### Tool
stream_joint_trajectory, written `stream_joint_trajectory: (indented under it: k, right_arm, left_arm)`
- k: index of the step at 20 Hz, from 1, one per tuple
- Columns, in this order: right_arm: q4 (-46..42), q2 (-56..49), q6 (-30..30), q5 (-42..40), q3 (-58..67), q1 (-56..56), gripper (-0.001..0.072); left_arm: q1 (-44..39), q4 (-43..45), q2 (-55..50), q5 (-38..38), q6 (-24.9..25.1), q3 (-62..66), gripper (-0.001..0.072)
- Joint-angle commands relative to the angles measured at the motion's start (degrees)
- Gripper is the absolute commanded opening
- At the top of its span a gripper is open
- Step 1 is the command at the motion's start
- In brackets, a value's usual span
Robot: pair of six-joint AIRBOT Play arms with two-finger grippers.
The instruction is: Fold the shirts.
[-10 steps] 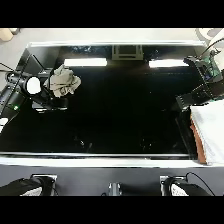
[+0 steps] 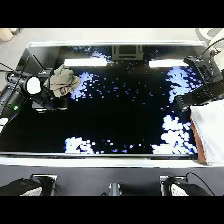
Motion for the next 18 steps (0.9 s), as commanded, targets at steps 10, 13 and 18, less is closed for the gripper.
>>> stream_joint_trajectory:
  k: [10, 13, 18]
  right_arm:
    - [-0.28, 0.04, -0.5, -11.87, -0.02, 0.02, 0.0676]
    - [-1.11, 0.04, -1.62, -18.49, -0.02, 0.02, 0.0676]
    - [-5.46, 0.02, -3.3, -29.66, -0.02, 0.02, 0.0675]
  left_arm:
    - [-0.02, 0.0, -0.72, 6.99, -0.87, -0.09, 0.0613]
    - [-0.04, -0.02, -1.79, 17.97, -0.92, -0.09, 0.0614]
    - [0.11, 1.49, -4.72, 45.09, -0.87, -0.07, 0.0557]
